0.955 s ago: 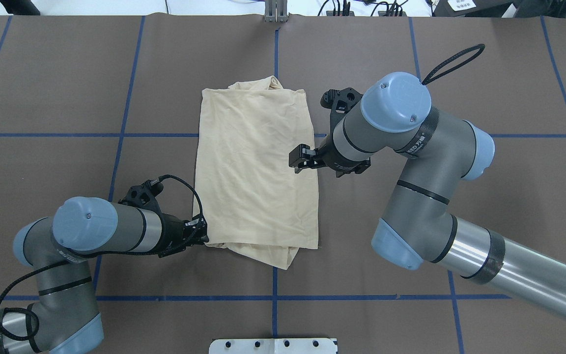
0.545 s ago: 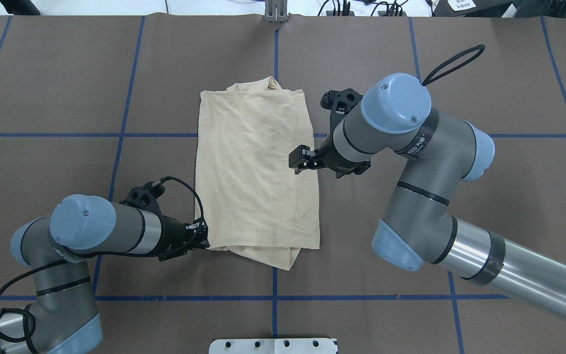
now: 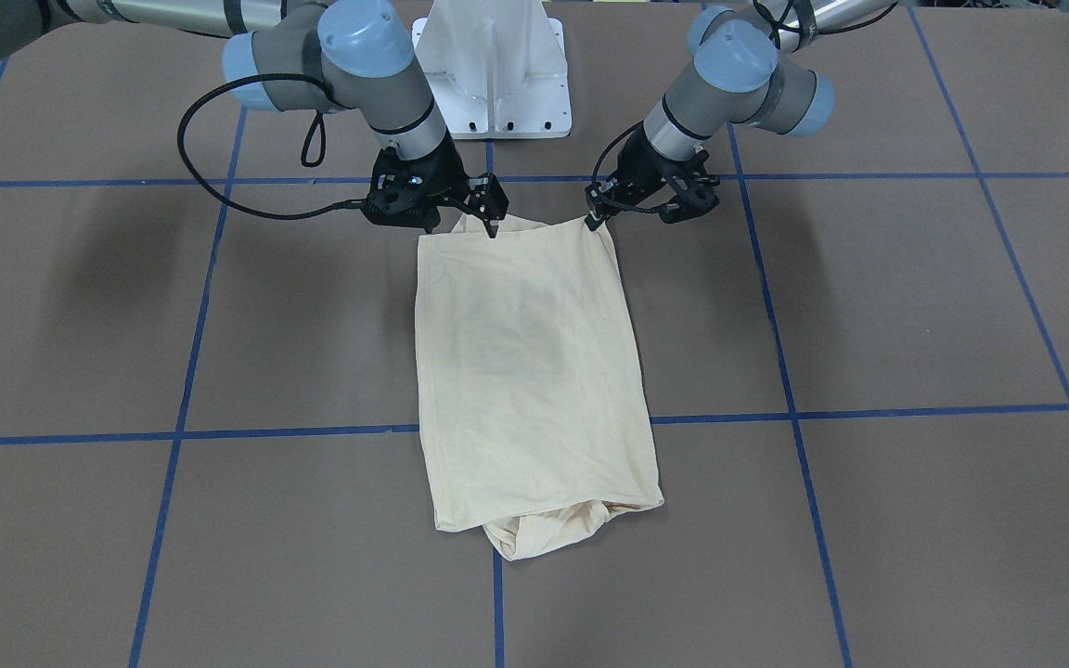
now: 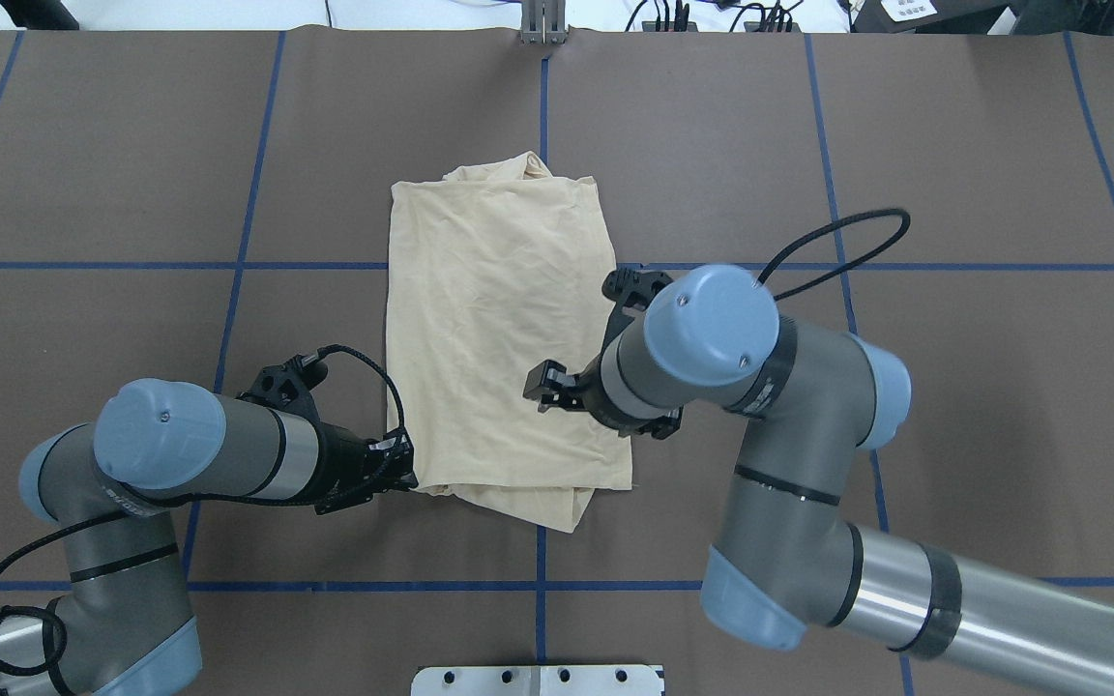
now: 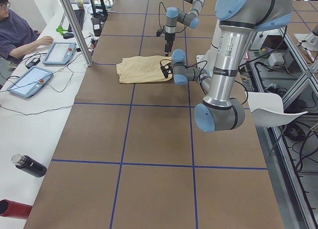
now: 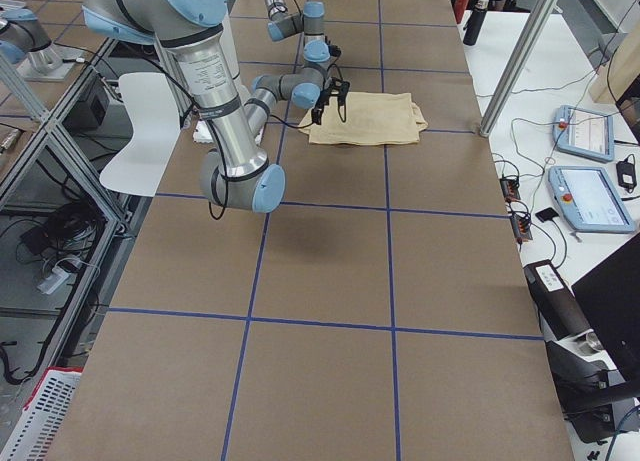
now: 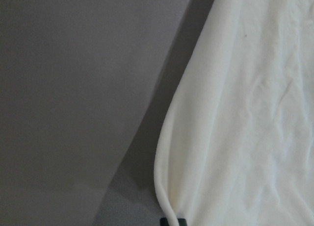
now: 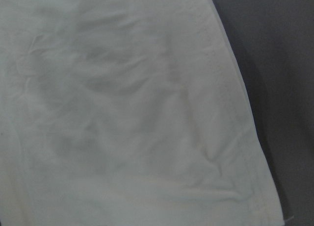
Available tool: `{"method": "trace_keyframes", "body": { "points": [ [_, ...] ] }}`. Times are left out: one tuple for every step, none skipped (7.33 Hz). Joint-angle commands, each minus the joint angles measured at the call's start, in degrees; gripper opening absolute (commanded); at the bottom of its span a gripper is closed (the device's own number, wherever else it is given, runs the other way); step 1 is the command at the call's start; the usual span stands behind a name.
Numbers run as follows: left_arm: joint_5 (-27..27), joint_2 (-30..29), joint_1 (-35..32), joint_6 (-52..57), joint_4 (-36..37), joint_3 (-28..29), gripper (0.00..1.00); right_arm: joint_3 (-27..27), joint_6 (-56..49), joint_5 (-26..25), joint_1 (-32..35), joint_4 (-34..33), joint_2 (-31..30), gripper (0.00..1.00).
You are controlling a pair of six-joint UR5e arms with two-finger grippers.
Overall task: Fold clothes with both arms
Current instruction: 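Move the right gripper down to the other near corner of the shirt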
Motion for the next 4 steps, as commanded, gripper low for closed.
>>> {"method": "trace_keyframes", "body": {
  "points": [
    [0.0, -0.07, -0.01, -0.17, 0.0, -0.16, 0.0, -0.12, 9.98, -2.92, -4.53, -0.51, -0.1, 1.0],
    [0.0, -0.07, -0.01, -0.26, 0.0, -0.25, 0.0, -1.42, 11.4, -6.15, -6.45, -0.6, -0.19, 1.0],
    [0.08, 0.02, -0.01, -0.26, 0.0, -0.25, 0.0, -2.22, 11.93, -7.31, -6.73, -0.6, -0.19, 1.0],
    [0.09, 0.02, -0.01, -0.26, 0.0, -0.25, 0.0, -2.58, 12.9, -7.32, -6.74, -0.6, -0.19, 1.0]
  ]
}}
